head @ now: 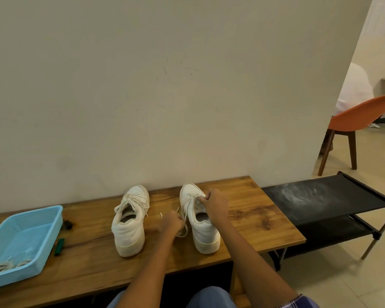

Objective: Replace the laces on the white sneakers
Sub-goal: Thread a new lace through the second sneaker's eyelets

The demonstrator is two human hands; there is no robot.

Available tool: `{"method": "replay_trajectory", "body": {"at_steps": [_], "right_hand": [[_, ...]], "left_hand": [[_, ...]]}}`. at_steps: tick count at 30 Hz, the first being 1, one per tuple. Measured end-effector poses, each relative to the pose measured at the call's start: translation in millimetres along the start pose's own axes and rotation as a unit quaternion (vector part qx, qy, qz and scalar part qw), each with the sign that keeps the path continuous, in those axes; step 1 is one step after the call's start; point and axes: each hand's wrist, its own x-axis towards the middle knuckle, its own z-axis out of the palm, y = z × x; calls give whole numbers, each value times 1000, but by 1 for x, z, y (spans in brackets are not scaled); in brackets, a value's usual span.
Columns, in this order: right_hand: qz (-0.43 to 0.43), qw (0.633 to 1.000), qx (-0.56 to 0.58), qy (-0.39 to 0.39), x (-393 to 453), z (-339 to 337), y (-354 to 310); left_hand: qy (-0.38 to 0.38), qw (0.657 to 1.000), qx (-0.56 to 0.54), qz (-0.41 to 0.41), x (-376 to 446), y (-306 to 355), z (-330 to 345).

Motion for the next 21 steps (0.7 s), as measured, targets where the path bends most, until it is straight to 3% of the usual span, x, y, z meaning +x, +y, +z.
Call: {"method": "replay_trajectory", "body": {"at_steps": [5,10,14,21], "right_hand": [[-5,1000,2,0,1,1,0],[-19,999,37,16,1,5,3],[-37,998,44,28,2,4,2],[-59,998,9,11,3,4,1]], "left_hand": [[80,990,-114,11,4,22,-8],[106,985,-129,43,-3,30,-8],[95,985,-141,23,8,22,0],[188,982,1,19,-3,35,-1]]}}
